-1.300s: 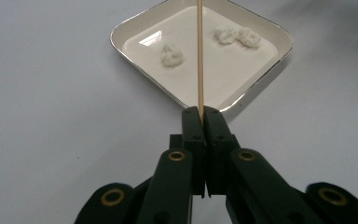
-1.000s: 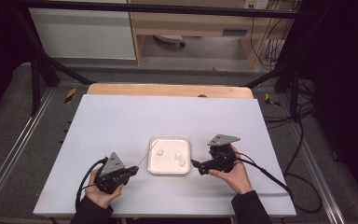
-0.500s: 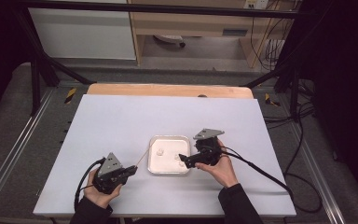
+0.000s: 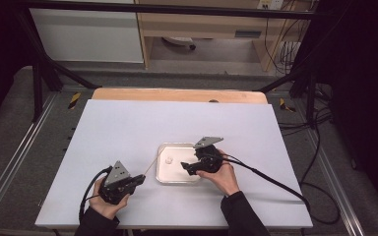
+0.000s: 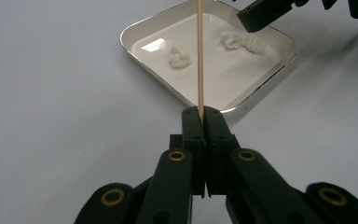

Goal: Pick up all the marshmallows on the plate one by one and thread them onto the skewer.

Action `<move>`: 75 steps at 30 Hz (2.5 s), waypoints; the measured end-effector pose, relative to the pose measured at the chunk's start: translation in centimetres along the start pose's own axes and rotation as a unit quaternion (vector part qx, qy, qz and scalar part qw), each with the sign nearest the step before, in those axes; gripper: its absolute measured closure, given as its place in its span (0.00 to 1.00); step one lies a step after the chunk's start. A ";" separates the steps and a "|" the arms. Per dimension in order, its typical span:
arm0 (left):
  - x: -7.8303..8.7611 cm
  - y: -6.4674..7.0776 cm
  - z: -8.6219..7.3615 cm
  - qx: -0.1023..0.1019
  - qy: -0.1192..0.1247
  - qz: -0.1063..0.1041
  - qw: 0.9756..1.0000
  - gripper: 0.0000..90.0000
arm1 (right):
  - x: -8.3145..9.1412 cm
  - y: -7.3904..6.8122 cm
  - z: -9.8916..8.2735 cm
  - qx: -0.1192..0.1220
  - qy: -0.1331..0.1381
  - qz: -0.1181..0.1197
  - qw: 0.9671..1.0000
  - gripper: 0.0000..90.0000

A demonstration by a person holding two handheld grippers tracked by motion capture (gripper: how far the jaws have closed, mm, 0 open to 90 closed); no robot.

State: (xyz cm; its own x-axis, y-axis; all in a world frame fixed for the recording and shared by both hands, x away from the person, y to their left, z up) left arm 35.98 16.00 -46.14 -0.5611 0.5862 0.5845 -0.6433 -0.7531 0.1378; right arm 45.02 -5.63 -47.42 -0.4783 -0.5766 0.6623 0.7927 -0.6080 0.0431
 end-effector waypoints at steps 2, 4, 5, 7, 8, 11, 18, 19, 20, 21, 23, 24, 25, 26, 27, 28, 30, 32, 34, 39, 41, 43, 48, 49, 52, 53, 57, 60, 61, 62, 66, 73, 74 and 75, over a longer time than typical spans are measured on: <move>0.0 0.1 0.0 -0.001 -0.001 0.000 1.000 0.99 | -0.2 -0.2 -0.2 -0.001 -0.002 0.003 1.000 0.35; 0.0 0.1 0.0 -0.001 -0.002 -0.001 1.000 0.99 | -0.5 -0.3 -0.3 -0.002 -0.004 0.004 1.000 0.39; 0.0 0.1 0.0 -0.002 -0.002 -0.001 1.000 0.99 | -0.5 -0.3 -0.4 -0.005 -0.004 0.002 1.000 0.42; -0.1 0.1 0.0 -0.002 -0.003 -0.001 1.000 0.99 | -0.7 -0.2 -0.5 -0.003 -0.007 0.004 1.000 0.47; -0.1 0.1 -0.1 -0.002 -0.003 -0.001 1.000 0.99 | -0.8 -0.3 -0.6 -0.004 -0.009 0.006 1.000 0.49; -0.1 0.1 -0.1 -0.002 -0.003 -0.001 1.000 0.99 | -1.1 -0.4 -0.9 -0.004 -0.016 0.012 1.000 0.56; -0.1 0.1 0.0 -0.001 -0.002 -0.001 1.000 0.99 | -1.5 -0.6 -1.2 -0.003 -0.021 0.018 1.000 0.64; -0.1 0.1 0.0 -0.002 -0.002 -0.001 1.000 0.99 | -1.5 -0.6 -1.2 -0.002 -0.021 0.018 1.000 0.65; -0.1 0.1 -0.1 -0.002 -0.002 -0.001 1.000 0.99 | -1.5 -0.6 -1.2 -0.001 -0.023 0.018 1.000 0.65; -0.1 0.1 -0.1 -0.002 -0.002 -0.001 1.000 0.99 | -1.5 -0.6 -1.2 0.000 -0.023 0.017 1.000 0.66; -0.1 0.2 -0.1 -0.002 -0.001 -0.001 1.000 0.99 | -1.6 -0.6 -1.3 0.001 -0.024 0.017 1.000 0.67; -0.1 0.2 0.0 -0.002 -0.001 -0.001 1.000 0.99 | -1.6 -0.6 -1.4 0.000 -0.025 0.017 1.000 0.68; -0.1 0.2 0.0 -0.002 -0.001 -0.001 1.000 0.99 | -1.7 -0.7 -1.4 0.002 -0.026 0.017 1.000 0.69; -0.1 0.2 0.0 -0.002 -0.001 -0.001 1.000 0.99 | -1.7 -0.7 -1.5 0.005 -0.025 0.016 1.000 0.70; -0.1 0.2 0.0 -0.002 -0.001 -0.002 1.000 0.99 | -1.7 -0.7 -1.5 0.004 -0.026 0.015 1.000 0.71; -0.1 0.2 0.0 -0.001 -0.001 -0.001 1.000 0.99 | -1.6 -0.7 -1.5 0.005 -0.026 0.015 1.000 0.72; -0.1 0.2 0.0 -0.002 -0.001 -0.001 1.000 0.99 | -1.6 -0.7 -1.5 0.008 -0.027 0.016 0.999 0.74; -0.1 0.2 0.0 -0.003 0.000 -0.001 1.000 0.99 | -1.6 -0.8 -1.6 0.007 -0.026 0.014 1.000 0.75; -0.1 0.3 0.0 -0.002 0.001 -0.001 1.000 0.99 | -1.6 -0.7 -1.6 0.004 -0.024 0.013 1.000 0.77; -0.1 0.3 0.0 -0.004 0.003 -0.002 1.000 0.99 | -1.6 -0.7 -1.6 0.001 -0.023 0.013 1.000 0.79; -0.1 0.4 0.0 -0.004 0.004 -0.002 1.000 0.99 | -1.4 -0.7 -1.4 0.000 -0.017 0.014 1.000 0.80; -0.1 0.4 0.0 -0.004 0.004 -0.002 1.000 0.99 | -1.1 -0.7 -1.0 -0.001 -0.007 0.016 1.000 0.80; 0.0 0.5 0.1 -0.003 0.009 -0.003 1.000 0.99 | 0.2 -0.7 0.0 -0.007 0.018 0.026 0.999 0.81; -0.1 0.6 0.1 -0.003 0.009 -0.004 1.000 0.99 | 0.5 -0.7 0.2 -0.009 0.023 0.029 0.999 0.81; -0.1 0.7 0.2 -0.004 0.012 -0.006 1.000 0.99 | 1.5 -0.6 0.8 -0.013 0.040 0.034 0.999 0.82; -0.1 0.8 0.1 -0.004 0.012 -0.007 1.000 0.99 | 1.9 -0.6 1.0 -0.015 0.047 0.035 0.998 0.82; -0.2 1.0 0.2 -0.005 0.015 -0.007 1.000 0.99 | 3.3 -0.5 2.0 -0.027 0.077 0.046 0.996 0.82; -0.2 1.2 0.3 -0.006 0.019 -0.008 1.000 0.99 | 4.4 -0.5 2.7 -0.035 0.099 0.056 0.993 0.82; -0.3 1.3 0.3 -0.006 0.021 -0.009 1.000 0.99 | 4.7 -0.5 3.0 -0.037 0.106 0.059 0.992 0.82; -0.3 1.3 0.4 -0.006 0.023 -0.009 1.000 0.99 | 5.1 -0.5 3.2 -0.041 0.112 0.064 0.991 0.82; -0.4 1.7 0.5 -0.009 0.031 -0.010 0.999 0.99 | 6.3 -0.5 4.0 -0.052 0.137 0.078 0.986 0.82; -0.8 2.2 0.6 -0.015 0.032 -0.014 0.999 0.99 | 7.6 -0.4 4.8 -0.066 0.165 0.098 0.979 0.83; -0.8 2.2 0.7 -0.016 0.034 -0.014 0.999 0.99 | 7.7 -0.4 4.9 -0.066 0.168 0.100 0.978 0.83; -0.8 2.3 0.7 -0.017 0.034 -0.015 0.999 0.99 | 7.9 -0.4 5.0 -0.068 0.172 0.102 0.977 0.83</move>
State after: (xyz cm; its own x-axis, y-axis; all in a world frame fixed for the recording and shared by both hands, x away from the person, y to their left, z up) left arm 35.30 13.61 -45.75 -0.5750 0.6279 0.5245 -0.6764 -0.7255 0.1270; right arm 42.86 -7.23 -38.43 -0.4334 -0.8287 0.3542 0.8385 -0.5148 -0.1785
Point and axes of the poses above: each handheld gripper's, and its own axes: x roughly backward along the jaws, z roughly out of its top, y roughly to its right, the point moved 7 cm from there along -x, roughly forward along the jaws, and after that the axes turned 8 degrees about x, right-handed, at the moved point
